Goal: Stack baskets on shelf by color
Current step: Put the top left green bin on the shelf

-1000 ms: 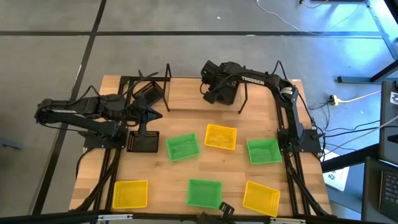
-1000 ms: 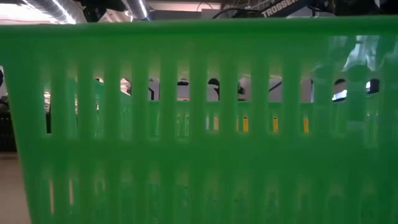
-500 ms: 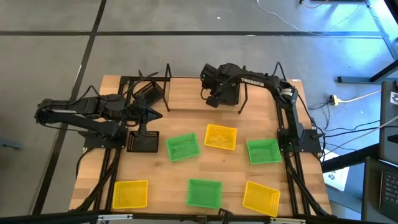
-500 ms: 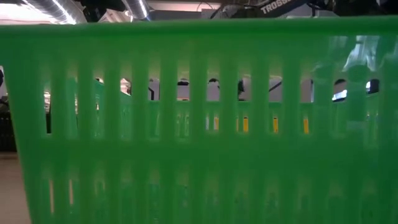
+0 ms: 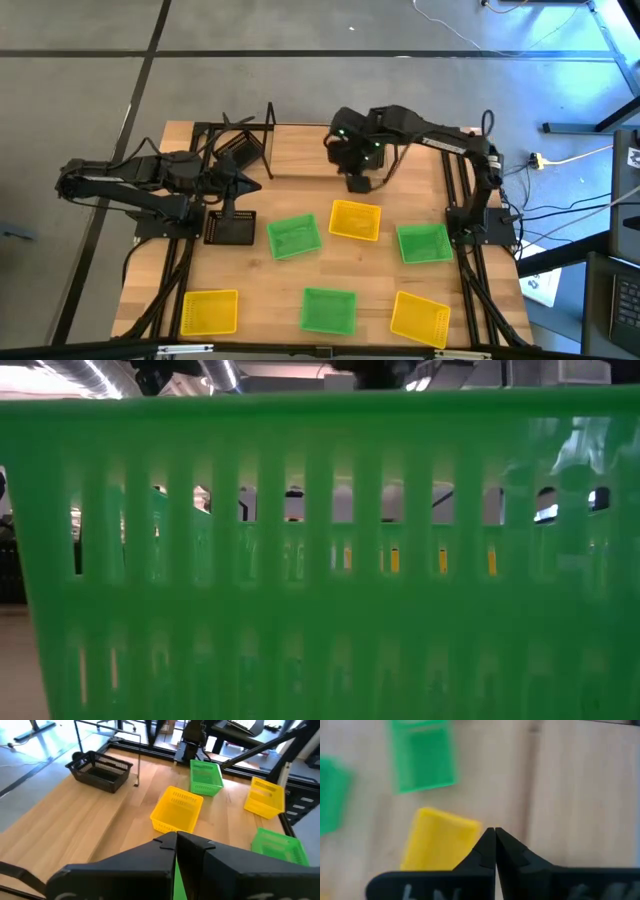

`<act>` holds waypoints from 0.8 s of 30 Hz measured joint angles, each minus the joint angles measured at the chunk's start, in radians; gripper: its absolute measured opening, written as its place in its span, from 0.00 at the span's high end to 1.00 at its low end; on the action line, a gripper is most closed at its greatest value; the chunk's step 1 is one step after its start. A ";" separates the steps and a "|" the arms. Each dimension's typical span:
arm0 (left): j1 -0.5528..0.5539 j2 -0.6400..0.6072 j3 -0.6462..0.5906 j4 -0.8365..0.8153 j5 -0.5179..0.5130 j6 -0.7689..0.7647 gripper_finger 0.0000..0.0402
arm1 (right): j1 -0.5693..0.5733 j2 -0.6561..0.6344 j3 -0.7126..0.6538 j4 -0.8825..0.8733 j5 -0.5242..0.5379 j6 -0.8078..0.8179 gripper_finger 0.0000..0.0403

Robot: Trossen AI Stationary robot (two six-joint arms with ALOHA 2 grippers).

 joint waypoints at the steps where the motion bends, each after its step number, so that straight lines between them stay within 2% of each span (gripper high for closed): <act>1: -0.001 0.000 0.000 0.000 0.007 0.001 0.99 | 0.012 -0.010 0.000 -0.023 -0.022 -0.028 1.00; 6: -0.001 0.000 0.000 -0.001 0.009 0.000 0.99 | 0.092 -0.027 0.000 -0.178 -0.053 -0.083 1.00; 10: -0.001 0.000 0.000 -0.001 0.010 -0.031 0.99 | 0.177 -0.027 -0.001 -0.271 -0.053 -0.001 1.00; 14: -0.001 0.000 0.000 -0.001 0.010 -0.107 0.99 | 0.267 -0.030 -0.022 -0.271 -0.053 0.101 1.00; 17: -0.001 0.000 0.000 -0.001 0.010 -0.111 0.99 | 0.323 -0.053 -0.049 -0.262 -0.051 0.186 1.00; 24: -0.001 0.005 0.022 0.043 0.047 -0.086 0.99 | 0.381 -0.193 -0.219 -0.126 0.085 0.414 1.00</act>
